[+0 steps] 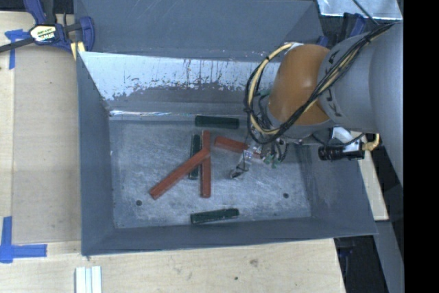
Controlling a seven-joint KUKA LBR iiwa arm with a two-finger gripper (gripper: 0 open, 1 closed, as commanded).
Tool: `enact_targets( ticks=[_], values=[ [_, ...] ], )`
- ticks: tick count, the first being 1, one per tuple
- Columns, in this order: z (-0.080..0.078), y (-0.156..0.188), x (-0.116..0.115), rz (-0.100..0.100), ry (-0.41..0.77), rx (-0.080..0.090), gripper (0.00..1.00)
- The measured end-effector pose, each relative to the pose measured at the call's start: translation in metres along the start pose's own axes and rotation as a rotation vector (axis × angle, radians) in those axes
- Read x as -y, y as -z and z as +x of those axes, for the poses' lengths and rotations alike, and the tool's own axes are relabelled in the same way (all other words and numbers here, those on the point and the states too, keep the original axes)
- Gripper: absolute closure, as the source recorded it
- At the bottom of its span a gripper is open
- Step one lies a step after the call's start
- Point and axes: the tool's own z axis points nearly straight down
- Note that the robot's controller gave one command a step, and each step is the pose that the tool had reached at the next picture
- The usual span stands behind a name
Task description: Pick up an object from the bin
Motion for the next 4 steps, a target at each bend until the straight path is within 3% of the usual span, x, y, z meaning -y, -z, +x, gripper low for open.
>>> enact_targets(
  ticks=[1, 2, 3, 4],
  values=[
    [-0.001, 0.002, 0.000, -0.001, 0.001, 0.003, 1.00],
    [-0.003, 0.032, 0.000, -0.003, 0.004, 0.007, 1.00],
    [-0.006, 0.118, 0.000, -0.005, 0.008, 0.011, 1.00],
    [-0.007, 0.125, 0.000, -0.002, 0.011, 0.006, 1.00]
  ],
)
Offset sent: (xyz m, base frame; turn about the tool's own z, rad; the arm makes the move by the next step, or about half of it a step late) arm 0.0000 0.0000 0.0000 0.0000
